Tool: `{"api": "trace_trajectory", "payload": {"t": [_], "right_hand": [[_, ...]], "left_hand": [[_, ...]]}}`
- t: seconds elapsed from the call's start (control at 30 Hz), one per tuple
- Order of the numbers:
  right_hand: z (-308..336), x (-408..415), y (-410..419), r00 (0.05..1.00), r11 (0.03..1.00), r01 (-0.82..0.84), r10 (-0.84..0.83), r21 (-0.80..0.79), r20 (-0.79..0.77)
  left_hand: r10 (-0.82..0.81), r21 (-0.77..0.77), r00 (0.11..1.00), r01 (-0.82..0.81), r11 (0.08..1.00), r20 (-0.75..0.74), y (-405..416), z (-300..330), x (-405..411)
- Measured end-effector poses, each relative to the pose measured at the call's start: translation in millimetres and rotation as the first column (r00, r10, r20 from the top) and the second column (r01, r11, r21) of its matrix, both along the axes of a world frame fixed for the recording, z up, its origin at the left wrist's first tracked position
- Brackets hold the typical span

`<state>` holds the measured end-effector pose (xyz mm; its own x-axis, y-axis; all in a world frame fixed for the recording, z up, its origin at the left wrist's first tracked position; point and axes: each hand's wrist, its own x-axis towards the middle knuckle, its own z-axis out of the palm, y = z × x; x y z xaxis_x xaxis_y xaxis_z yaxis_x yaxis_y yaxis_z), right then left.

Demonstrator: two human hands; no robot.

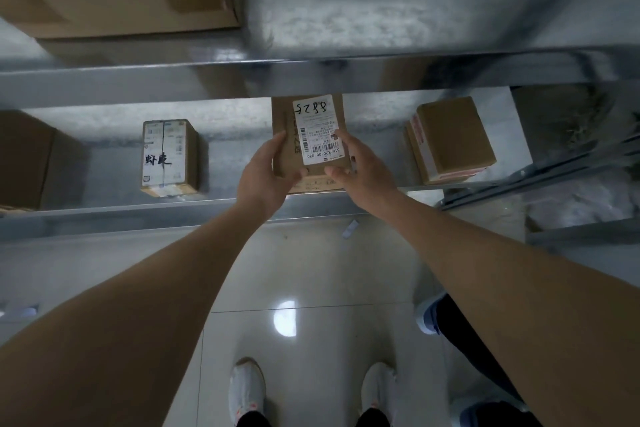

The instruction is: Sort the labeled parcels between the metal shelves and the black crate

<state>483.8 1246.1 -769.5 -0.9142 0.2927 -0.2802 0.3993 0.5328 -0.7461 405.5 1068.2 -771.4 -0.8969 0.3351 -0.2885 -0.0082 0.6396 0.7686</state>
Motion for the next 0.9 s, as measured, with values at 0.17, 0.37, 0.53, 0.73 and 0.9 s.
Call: {"api": "trace_trajectory", "payload": {"t": [0.17,0.37,0.53,0.73,0.9], "right_hand": [[16,22,38,1.0,0.991,-0.005,0.001,0.134,0.03],[37,60,112,0.997,0.987,0.073,-0.076,0.144,0.017],[37,93,166,0.989,0.961,0.131,-0.143,0.245,0.03],[25,114,204,0.986,0.965,0.153,-0.163,0.213,0.032],[12,111,219,0.985,0.979,0.132,-0.146,0.154,0.087]], "left_hand": [[-0.153,-0.22,0.968,0.108,0.97,-0.2,22,17,6],[-0.251,-0.196,0.944,0.21,0.958,-0.216,82,31,39],[-0.34,-0.161,0.93,0.317,0.935,-0.141,139,27,68],[-0.357,-0.098,0.932,0.35,0.932,-0.068,191,7,90],[-0.392,-0.078,0.919,0.388,0.918,-0.039,218,-13,89]]}}
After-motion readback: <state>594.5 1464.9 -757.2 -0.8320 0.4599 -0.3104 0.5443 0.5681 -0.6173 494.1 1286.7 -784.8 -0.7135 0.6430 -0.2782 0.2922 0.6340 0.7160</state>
